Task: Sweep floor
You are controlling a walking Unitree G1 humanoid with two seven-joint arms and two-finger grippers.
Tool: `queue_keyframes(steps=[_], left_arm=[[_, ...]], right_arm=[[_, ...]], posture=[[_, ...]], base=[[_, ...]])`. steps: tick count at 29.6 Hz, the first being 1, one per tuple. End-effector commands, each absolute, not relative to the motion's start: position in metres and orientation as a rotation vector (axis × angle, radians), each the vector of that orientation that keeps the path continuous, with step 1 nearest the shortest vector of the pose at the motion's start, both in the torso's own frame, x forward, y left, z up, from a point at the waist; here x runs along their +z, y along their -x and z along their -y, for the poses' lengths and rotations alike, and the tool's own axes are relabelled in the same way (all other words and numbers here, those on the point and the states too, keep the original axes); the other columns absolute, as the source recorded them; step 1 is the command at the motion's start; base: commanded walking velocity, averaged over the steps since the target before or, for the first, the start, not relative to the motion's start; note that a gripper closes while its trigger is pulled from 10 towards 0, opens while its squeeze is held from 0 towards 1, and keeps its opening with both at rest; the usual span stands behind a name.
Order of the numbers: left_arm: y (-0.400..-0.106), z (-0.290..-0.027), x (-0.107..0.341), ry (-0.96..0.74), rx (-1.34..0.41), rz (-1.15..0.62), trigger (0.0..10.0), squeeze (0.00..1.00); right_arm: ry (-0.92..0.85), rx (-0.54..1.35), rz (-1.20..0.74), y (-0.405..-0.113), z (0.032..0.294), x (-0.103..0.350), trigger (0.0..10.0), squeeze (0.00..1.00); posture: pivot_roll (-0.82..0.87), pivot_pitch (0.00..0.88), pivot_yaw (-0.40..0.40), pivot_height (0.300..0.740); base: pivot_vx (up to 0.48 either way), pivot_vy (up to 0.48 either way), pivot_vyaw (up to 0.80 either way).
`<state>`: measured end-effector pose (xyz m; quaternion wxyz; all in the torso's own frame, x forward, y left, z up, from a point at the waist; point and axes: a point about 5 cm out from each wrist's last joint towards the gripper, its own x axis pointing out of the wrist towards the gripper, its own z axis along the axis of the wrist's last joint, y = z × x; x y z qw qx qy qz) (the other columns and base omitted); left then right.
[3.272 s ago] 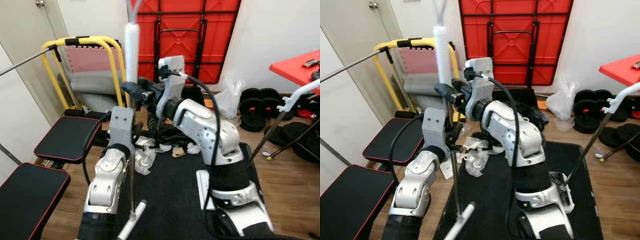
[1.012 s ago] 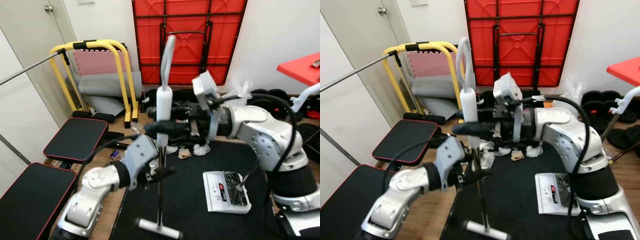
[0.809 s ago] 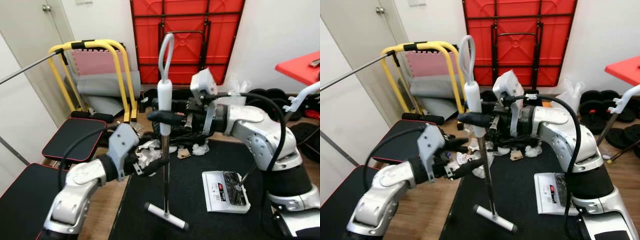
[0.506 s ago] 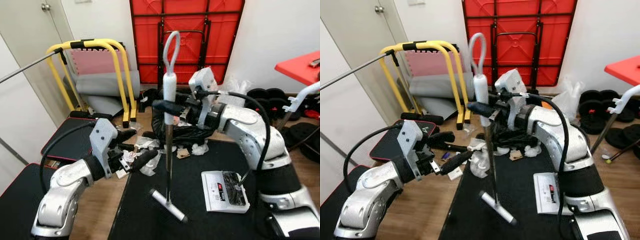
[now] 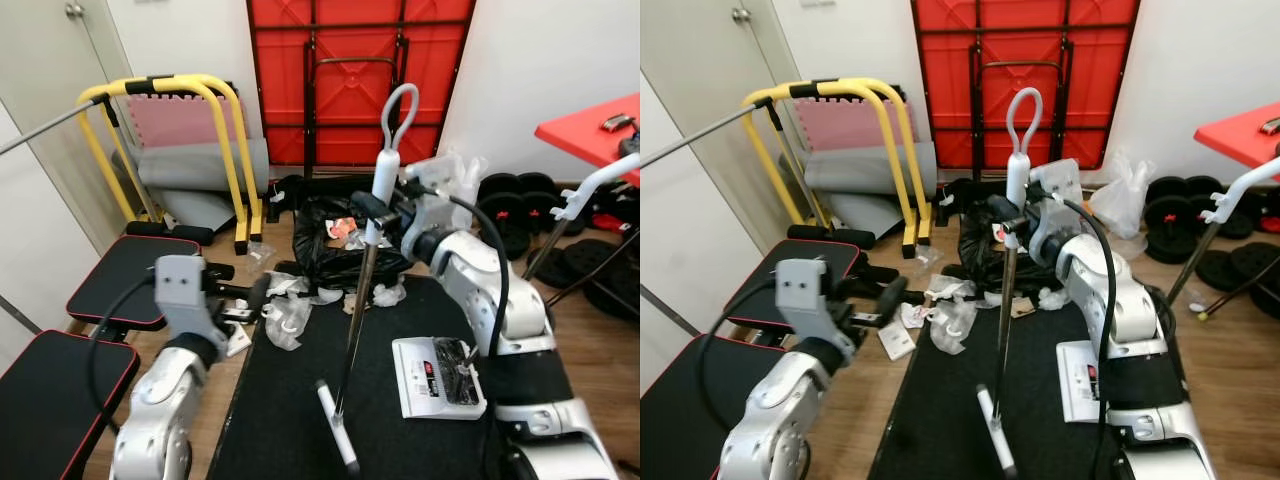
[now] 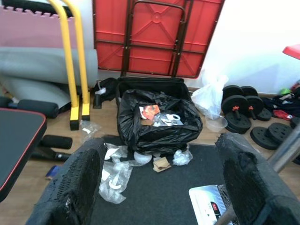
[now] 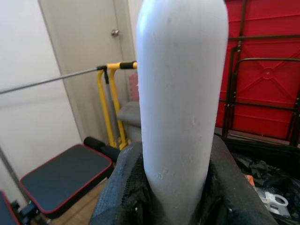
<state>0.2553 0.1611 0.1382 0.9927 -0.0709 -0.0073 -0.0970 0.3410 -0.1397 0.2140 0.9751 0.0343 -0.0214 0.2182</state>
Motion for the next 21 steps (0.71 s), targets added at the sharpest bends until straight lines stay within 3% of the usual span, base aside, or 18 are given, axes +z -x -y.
queue_keyframes(steps=[1, 4, 9, 11, 21], left_arm=[[-0.252, -0.165, 0.138, 0.137, -0.152, 0.018, 10.0, 0.0], [-0.251, -0.165, 0.138, 0.143, -0.15, 0.018, 10.0, 0.0], [-0.251, -0.165, 0.137, 0.153, -0.15, 0.02, 10.0, 0.0], [-0.252, -0.163, 0.137, 0.155, -0.155, 0.021, 10.0, 0.0], [-0.253, -0.157, 0.138, 0.158, -0.133, 0.021, 10.0, 0.0]], right_arm=[[-0.077, 0.468, 0.119, -0.335, 0.132, 0.224, 10.0, 0.0], [-0.086, 0.489, 0.136, -0.332, 0.127, 0.224, 10.0, 0.0], [-0.091, 0.518, 0.163, -0.328, 0.121, 0.226, 10.0, 0.0], [-0.107, 0.542, 0.172, -0.326, 0.118, 0.227, 10.0, 0.0], [-0.148, 0.599, 0.21, -0.323, 0.106, 0.234, 10.0, 0.0]], posture=[[-0.13, 0.0, -0.028, 0.74], [-0.13, 0.0, -0.026, 0.74], [-0.13, 0.0, -0.024, 0.74], [-0.13, 0.0, -0.027, 0.74], [-0.13, 0.0, -0.023, 0.74]], base=[[0.0, 0.0, -0.8], [0.17, 0.0, -0.8], [0.287, 0.0, 0.0], [0.311, 0.0, -0.8], [0.314, 0.0, 0.0]])
